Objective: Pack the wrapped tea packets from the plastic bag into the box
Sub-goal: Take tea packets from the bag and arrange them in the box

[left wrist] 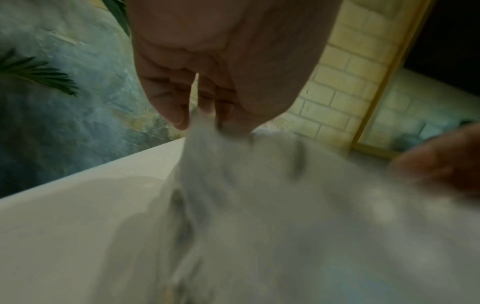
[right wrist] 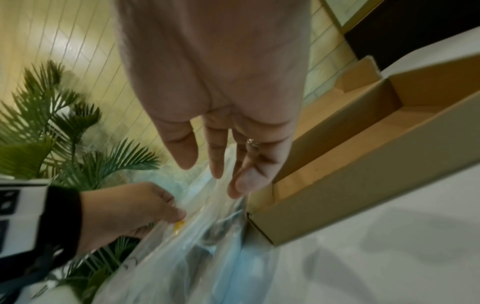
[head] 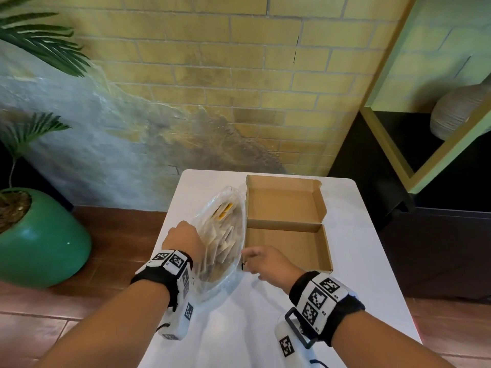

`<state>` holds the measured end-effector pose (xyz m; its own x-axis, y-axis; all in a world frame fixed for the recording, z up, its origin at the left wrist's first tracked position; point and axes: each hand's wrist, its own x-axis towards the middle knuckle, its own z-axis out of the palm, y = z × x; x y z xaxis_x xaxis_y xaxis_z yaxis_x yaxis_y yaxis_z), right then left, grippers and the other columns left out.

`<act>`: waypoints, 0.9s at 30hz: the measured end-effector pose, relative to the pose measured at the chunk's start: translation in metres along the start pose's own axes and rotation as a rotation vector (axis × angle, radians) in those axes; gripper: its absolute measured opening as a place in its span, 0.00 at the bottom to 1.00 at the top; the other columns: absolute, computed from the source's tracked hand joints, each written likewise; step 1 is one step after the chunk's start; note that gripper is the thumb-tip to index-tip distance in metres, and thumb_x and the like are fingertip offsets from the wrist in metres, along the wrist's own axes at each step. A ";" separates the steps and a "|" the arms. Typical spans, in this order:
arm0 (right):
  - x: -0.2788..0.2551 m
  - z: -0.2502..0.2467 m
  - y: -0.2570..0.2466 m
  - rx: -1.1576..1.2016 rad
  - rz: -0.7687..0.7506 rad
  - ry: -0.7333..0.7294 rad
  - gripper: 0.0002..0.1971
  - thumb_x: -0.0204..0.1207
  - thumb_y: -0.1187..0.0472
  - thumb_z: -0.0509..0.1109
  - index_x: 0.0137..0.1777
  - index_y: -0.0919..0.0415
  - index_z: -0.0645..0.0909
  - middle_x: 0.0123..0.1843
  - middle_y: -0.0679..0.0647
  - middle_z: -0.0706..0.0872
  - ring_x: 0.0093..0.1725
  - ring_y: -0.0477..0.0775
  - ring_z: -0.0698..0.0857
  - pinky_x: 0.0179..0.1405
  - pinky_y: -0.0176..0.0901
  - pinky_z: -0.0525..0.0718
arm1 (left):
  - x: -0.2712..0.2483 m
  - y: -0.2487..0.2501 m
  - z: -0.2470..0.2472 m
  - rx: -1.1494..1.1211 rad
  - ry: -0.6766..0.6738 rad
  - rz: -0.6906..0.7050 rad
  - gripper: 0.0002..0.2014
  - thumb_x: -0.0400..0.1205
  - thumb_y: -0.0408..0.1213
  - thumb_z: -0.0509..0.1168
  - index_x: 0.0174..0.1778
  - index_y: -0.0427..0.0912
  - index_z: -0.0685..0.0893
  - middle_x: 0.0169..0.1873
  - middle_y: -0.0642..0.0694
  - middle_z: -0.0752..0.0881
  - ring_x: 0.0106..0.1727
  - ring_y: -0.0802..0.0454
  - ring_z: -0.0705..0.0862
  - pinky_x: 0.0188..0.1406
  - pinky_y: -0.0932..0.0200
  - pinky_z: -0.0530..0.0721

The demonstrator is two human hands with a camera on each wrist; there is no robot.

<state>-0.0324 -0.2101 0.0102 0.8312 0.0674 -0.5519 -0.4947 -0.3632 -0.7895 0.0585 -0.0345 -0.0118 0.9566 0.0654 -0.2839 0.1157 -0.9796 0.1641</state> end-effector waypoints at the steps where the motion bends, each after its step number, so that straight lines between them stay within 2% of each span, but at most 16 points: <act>1: -0.002 -0.004 -0.001 0.024 -0.004 0.016 0.17 0.78 0.64 0.62 0.66 0.58 0.80 0.57 0.52 0.84 0.48 0.45 0.79 0.43 0.32 0.77 | 0.000 0.000 -0.002 -0.040 0.004 -0.004 0.13 0.80 0.33 0.57 0.59 0.34 0.74 0.59 0.39 0.80 0.62 0.41 0.80 0.55 0.54 0.79; 4: -0.007 -0.013 -0.003 0.082 -0.023 0.055 0.11 0.79 0.66 0.60 0.57 0.59 0.82 0.43 0.46 0.82 0.42 0.42 0.79 0.38 0.30 0.77 | 0.000 -0.002 -0.009 -0.099 0.056 0.055 0.11 0.80 0.34 0.59 0.56 0.33 0.76 0.56 0.38 0.81 0.60 0.39 0.80 0.51 0.55 0.77; 6: -0.009 -0.017 -0.005 0.127 -0.032 0.072 0.10 0.79 0.67 0.60 0.53 0.57 0.81 0.41 0.46 0.81 0.40 0.43 0.79 0.36 0.29 0.77 | -0.002 -0.003 -0.015 -0.159 0.122 0.125 0.07 0.81 0.36 0.60 0.46 0.34 0.77 0.50 0.39 0.81 0.55 0.40 0.81 0.46 0.56 0.75; 8: -0.010 -0.020 -0.007 0.176 -0.035 0.090 0.10 0.78 0.68 0.61 0.51 0.55 0.81 0.40 0.48 0.81 0.38 0.45 0.79 0.32 0.29 0.76 | -0.007 -0.001 -0.023 -0.302 0.167 0.197 0.10 0.81 0.36 0.62 0.37 0.34 0.76 0.44 0.40 0.79 0.46 0.44 0.79 0.39 0.61 0.69; 10: -0.011 -0.022 -0.010 0.236 -0.040 0.109 0.10 0.78 0.67 0.61 0.54 0.55 0.81 0.40 0.49 0.81 0.37 0.46 0.78 0.31 0.30 0.76 | -0.014 0.004 -0.032 -0.446 0.199 0.271 0.11 0.82 0.36 0.62 0.38 0.32 0.79 0.39 0.39 0.81 0.40 0.46 0.76 0.33 0.59 0.66; 12: -0.014 -0.024 -0.014 0.276 -0.075 0.129 0.14 0.80 0.64 0.62 0.64 0.57 0.78 0.45 0.48 0.82 0.39 0.48 0.77 0.35 0.35 0.76 | -0.025 0.013 -0.038 -0.618 0.204 0.306 0.12 0.82 0.37 0.62 0.36 0.33 0.79 0.34 0.42 0.80 0.36 0.47 0.76 0.34 0.58 0.71; 14: -0.017 -0.028 -0.018 0.270 -0.123 0.137 0.21 0.80 0.60 0.64 0.72 0.53 0.71 0.58 0.48 0.81 0.46 0.47 0.79 0.40 0.35 0.78 | -0.037 0.024 -0.040 -0.859 0.149 0.295 0.12 0.81 0.34 0.63 0.31 0.39 0.77 0.29 0.45 0.80 0.32 0.50 0.77 0.40 0.54 0.78; 16: -0.019 -0.031 -0.020 0.268 -0.178 0.129 0.26 0.79 0.57 0.65 0.77 0.48 0.64 0.67 0.48 0.76 0.57 0.46 0.79 0.44 0.35 0.79 | -0.049 0.035 -0.039 -1.066 0.080 0.268 0.16 0.81 0.30 0.63 0.27 0.42 0.73 0.22 0.47 0.78 0.25 0.52 0.75 0.34 0.52 0.79; 18: -0.020 -0.033 -0.018 0.300 -0.225 0.106 0.27 0.78 0.55 0.67 0.76 0.45 0.64 0.68 0.48 0.77 0.61 0.47 0.79 0.47 0.38 0.81 | -0.058 0.044 -0.038 -1.184 0.019 0.249 0.16 0.81 0.28 0.64 0.27 0.41 0.72 0.19 0.47 0.77 0.19 0.54 0.73 0.27 0.58 0.76; 19: -0.020 -0.033 -0.017 0.323 -0.246 0.098 0.26 0.78 0.56 0.69 0.74 0.45 0.65 0.65 0.49 0.80 0.59 0.46 0.82 0.47 0.38 0.82 | -0.061 0.048 -0.037 -1.219 -0.002 0.241 0.15 0.80 0.27 0.65 0.28 0.41 0.72 0.19 0.46 0.78 0.19 0.54 0.73 0.25 0.60 0.75; 21: -0.021 -0.035 -0.016 0.376 -0.285 0.118 0.23 0.77 0.61 0.70 0.69 0.47 0.69 0.52 0.52 0.86 0.43 0.44 0.84 0.40 0.35 0.82 | -0.068 0.056 -0.037 -1.294 -0.044 0.228 0.12 0.79 0.25 0.67 0.33 0.40 0.74 0.22 0.44 0.78 0.19 0.56 0.74 0.22 0.64 0.76; 23: -0.023 -0.040 -0.015 0.409 -0.326 0.157 0.19 0.76 0.68 0.69 0.62 0.50 0.72 0.37 0.52 0.84 0.31 0.47 0.79 0.34 0.38 0.78 | -0.073 0.062 -0.037 -1.390 -0.104 0.216 0.08 0.78 0.23 0.67 0.42 0.39 0.75 0.25 0.43 0.77 0.14 0.62 0.73 0.16 0.67 0.73; 25: -0.023 -0.045 -0.013 0.389 -0.352 0.161 0.15 0.76 0.70 0.68 0.58 0.54 0.74 0.29 0.49 0.81 0.28 0.49 0.76 0.33 0.41 0.76 | -0.075 0.067 -0.036 -1.416 -0.136 0.216 0.12 0.78 0.24 0.67 0.53 0.40 0.76 0.26 0.45 0.78 0.11 0.64 0.72 0.18 0.61 0.70; 27: -0.023 -0.051 -0.012 0.369 -0.350 0.144 0.12 0.77 0.70 0.67 0.59 0.60 0.75 0.24 0.45 0.80 0.26 0.46 0.75 0.31 0.38 0.75 | -0.075 0.070 -0.036 -1.374 -0.130 0.242 0.15 0.77 0.25 0.68 0.57 0.42 0.77 0.25 0.48 0.78 0.15 0.65 0.74 0.23 0.60 0.72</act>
<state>-0.0328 -0.2550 0.0465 0.9764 -0.0118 -0.2158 -0.2157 0.0108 -0.9764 0.0047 -0.1007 0.0548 0.9677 -0.1684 -0.1875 0.1915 0.0077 0.9815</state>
